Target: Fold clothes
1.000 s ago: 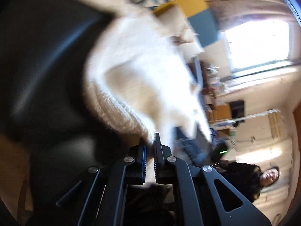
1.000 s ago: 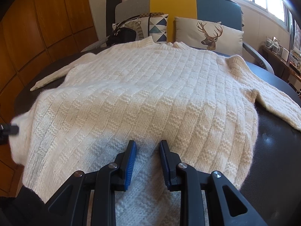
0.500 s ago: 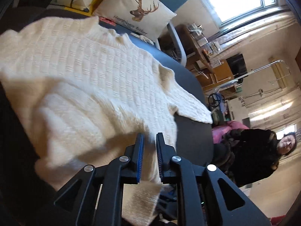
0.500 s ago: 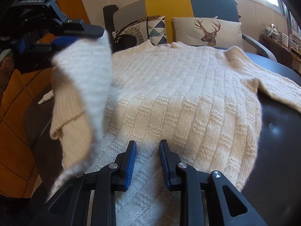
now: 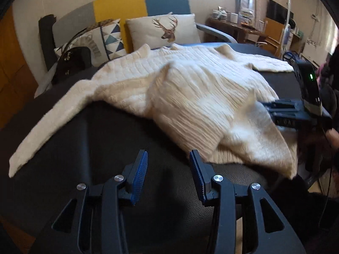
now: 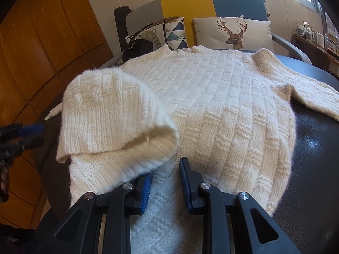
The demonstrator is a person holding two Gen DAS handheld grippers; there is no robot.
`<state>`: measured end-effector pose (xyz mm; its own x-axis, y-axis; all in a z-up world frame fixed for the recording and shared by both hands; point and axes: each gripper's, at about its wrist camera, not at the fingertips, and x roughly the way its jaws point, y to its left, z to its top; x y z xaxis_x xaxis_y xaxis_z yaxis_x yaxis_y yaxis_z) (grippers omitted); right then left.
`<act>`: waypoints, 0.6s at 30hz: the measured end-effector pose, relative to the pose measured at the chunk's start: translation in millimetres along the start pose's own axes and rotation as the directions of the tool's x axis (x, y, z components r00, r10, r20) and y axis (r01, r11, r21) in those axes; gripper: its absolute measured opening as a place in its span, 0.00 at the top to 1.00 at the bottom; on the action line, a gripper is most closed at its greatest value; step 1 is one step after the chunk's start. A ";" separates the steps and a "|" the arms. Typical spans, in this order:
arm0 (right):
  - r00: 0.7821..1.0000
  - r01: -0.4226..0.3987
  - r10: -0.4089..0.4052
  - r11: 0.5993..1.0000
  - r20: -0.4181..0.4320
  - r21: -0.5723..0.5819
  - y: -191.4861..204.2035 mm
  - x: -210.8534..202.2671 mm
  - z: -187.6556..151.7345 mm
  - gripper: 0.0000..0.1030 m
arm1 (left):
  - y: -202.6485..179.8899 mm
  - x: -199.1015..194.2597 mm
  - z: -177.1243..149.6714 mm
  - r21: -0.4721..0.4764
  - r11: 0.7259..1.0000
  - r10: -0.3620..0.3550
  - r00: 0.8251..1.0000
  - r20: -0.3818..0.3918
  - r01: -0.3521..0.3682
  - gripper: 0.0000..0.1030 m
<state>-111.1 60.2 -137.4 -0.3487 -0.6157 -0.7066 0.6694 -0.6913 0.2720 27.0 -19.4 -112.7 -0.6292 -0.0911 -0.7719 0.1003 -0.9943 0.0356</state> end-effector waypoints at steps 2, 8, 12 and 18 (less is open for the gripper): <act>1.000 0.002 -0.002 1.000 0.001 0.001 -0.2 -0.1 0.0 0.76 | -3.7 4.5 -2.5 -0.001 1.000 -0.004 1.000 0.013 0.004 0.57; 1.000 -0.004 0.004 1.000 -0.001 0.008 -1.6 -0.1 1.0 0.76 | -22.1 4.0 -4.3 0.080 0.997 -0.011 0.998 0.059 0.006 0.55; 1.000 -0.013 0.013 1.000 0.002 0.017 -3.1 -0.1 0.6 0.76 | -38.6 5.6 -8.8 0.178 0.984 0.009 0.997 0.077 -0.022 0.51; 1.000 -0.028 0.028 0.999 0.004 0.032 -5.5 -1.0 0.3 0.76 | -60.1 29.6 -3.7 0.294 0.942 0.136 0.985 0.109 -0.163 0.51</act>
<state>-114.7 64.5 -138.1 -0.3329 -0.6362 -0.6960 0.6576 -0.6856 0.3122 5.2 37.8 -140.0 -0.6896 -0.2310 -0.6864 -0.0295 -0.9380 0.3453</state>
